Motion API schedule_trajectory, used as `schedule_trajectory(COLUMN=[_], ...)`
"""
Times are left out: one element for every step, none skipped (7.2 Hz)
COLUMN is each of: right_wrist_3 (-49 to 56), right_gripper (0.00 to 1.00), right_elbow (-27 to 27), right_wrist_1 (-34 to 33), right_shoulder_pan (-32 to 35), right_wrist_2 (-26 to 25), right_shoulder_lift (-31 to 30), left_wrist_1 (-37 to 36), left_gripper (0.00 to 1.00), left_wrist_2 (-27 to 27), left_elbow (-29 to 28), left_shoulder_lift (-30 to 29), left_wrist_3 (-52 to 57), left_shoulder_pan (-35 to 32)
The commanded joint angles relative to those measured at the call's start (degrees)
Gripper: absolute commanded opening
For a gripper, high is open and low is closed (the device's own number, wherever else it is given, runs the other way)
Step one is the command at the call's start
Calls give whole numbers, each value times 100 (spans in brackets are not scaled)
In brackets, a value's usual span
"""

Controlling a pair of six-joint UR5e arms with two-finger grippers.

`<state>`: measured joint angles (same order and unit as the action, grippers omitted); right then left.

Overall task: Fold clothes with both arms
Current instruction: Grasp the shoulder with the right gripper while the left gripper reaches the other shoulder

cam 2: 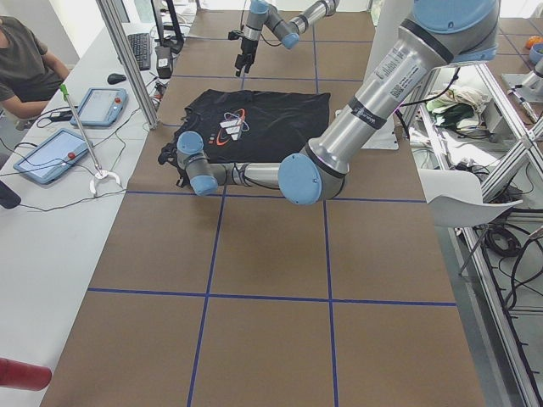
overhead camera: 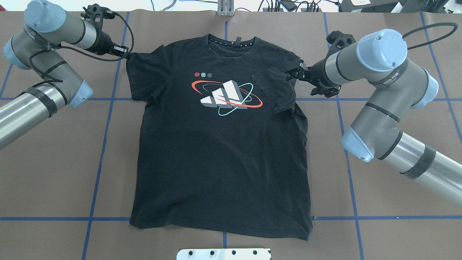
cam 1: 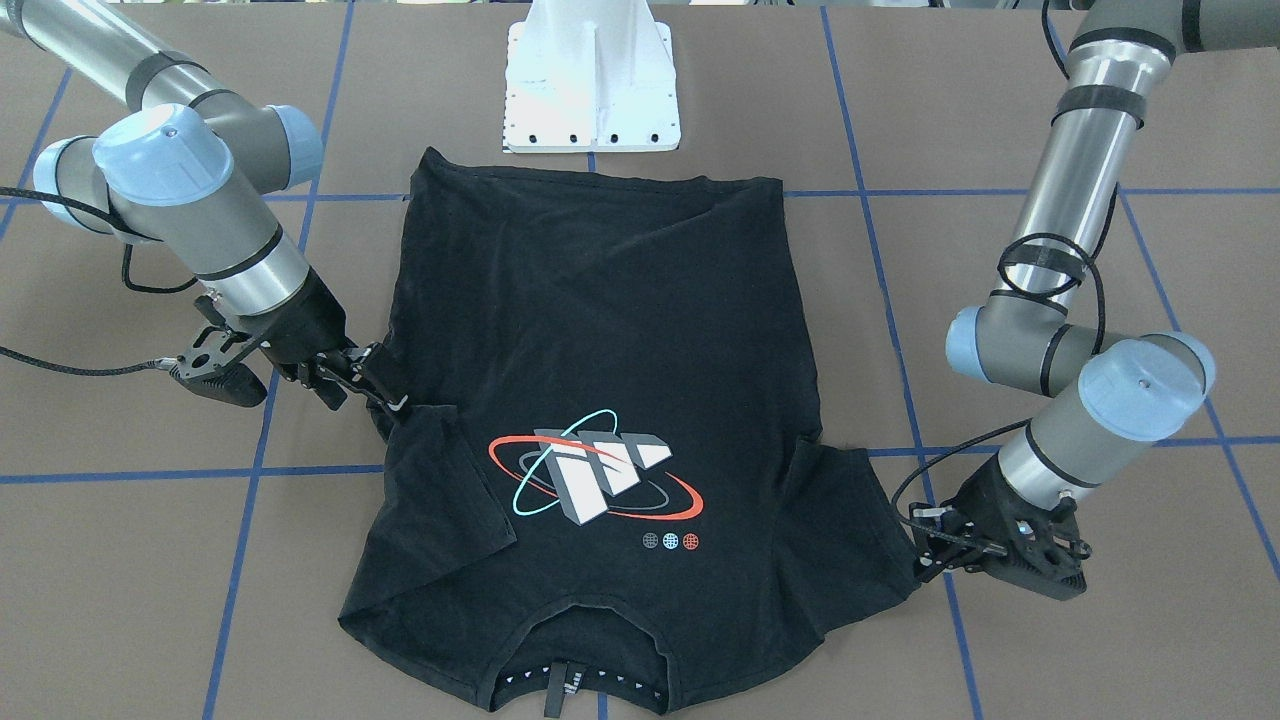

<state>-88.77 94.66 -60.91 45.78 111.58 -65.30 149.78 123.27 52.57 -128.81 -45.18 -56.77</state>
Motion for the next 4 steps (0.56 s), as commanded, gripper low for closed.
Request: schedule_trajectory(right_wrist_3=[9, 9, 9, 9], right_gripper=[100, 100, 100, 100], right_elbow=[26, 18, 18, 18], right_wrist_1=[0, 0, 0, 0], right_shoulder_pan=[1, 1, 1, 1], right_wrist_2=[4, 13, 13, 4], right_shoulder_lift=[-18, -26, -35, -35], left_wrist_1=[-159, -447, -763, -1062], left_gripper=[0, 0, 0, 0], left_wrist_2=[417, 400, 208, -325], left_elbow=[1278, 1569, 1685, 1626], left_shoulder_lift=[435, 340, 26, -256], left_wrist_3=[-1355, -1893, -2412, -2591], left_shoulder_pan=[16, 51, 382, 734])
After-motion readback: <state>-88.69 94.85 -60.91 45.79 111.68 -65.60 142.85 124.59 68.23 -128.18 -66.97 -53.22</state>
